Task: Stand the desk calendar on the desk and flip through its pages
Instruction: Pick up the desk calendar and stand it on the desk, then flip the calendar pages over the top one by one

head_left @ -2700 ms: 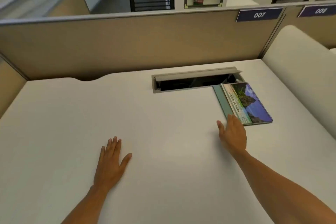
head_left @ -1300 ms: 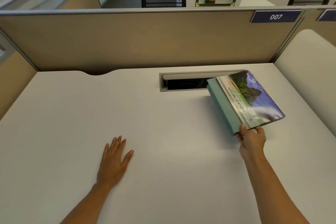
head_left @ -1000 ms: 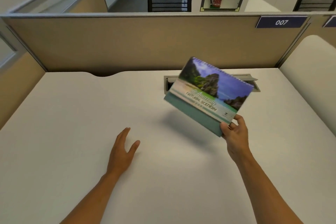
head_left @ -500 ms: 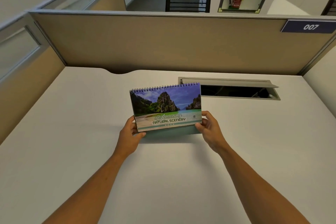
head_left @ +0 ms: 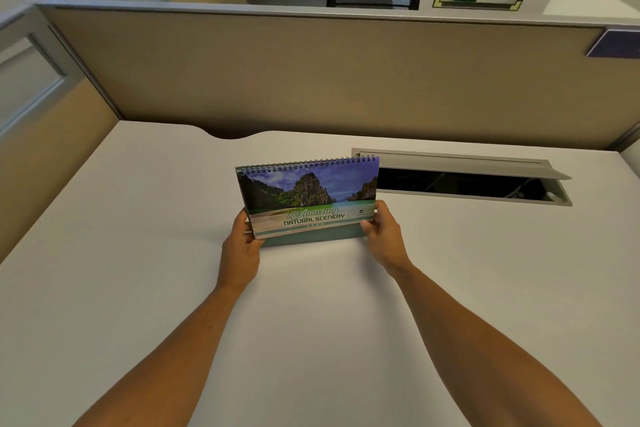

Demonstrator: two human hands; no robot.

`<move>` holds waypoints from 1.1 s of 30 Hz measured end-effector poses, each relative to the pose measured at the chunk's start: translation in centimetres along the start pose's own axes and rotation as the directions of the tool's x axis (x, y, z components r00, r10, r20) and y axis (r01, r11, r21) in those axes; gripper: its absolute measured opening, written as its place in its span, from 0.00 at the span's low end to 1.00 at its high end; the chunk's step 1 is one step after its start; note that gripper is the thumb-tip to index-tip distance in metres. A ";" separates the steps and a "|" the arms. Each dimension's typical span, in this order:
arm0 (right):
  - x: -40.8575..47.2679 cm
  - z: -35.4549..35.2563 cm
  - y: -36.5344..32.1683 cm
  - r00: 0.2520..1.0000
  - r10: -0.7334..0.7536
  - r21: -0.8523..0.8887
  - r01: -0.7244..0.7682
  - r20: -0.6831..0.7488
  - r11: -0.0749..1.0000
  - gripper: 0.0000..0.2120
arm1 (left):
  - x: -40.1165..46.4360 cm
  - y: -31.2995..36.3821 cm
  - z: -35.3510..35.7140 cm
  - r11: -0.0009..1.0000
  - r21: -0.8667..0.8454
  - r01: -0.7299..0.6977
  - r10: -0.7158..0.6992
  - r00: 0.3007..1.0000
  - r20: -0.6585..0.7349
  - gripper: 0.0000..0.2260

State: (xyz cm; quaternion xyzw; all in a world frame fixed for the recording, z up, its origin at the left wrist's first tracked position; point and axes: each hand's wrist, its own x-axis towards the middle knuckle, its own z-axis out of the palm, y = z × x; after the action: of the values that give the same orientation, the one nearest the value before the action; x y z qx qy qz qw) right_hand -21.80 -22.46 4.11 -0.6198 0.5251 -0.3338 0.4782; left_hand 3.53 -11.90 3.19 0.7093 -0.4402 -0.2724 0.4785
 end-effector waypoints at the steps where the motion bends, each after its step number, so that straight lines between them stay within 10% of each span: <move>1: 0.6 0.3 0.1 1.000 -0.012 -0.014 0.012 -0.003 1.000 0.15 | 0.4 -0.2 0.0 1.000 0.004 0.004 -0.004 1.000 -0.003 0.26; 19: 1.1 5.7 -1.5 0.913 0.129 0.110 -0.093 -0.388 0.989 0.24 | 3.3 -2.7 1.5 0.988 0.154 0.014 -0.006 0.999 -0.054 0.23; 26: -0.3 5.2 -2.0 0.864 0.199 0.192 -0.122 -0.462 0.974 0.12 | 3.3 -2.7 1.4 0.987 0.159 0.020 -0.011 0.998 -0.056 0.23; 33: -1.9 1.6 -2.8 0.935 0.234 0.439 -0.098 -0.267 0.893 0.08 | 3.2 -2.4 1.1 0.990 0.136 -0.026 0.032 0.999 -0.043 0.23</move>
State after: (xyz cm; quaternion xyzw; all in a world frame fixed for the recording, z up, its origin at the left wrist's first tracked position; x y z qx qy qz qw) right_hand -19.77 -20.28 6.43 -0.3939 0.5620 -0.4898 0.5377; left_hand 5.03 -14.78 0.64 0.7396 -0.4570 -0.2190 0.4428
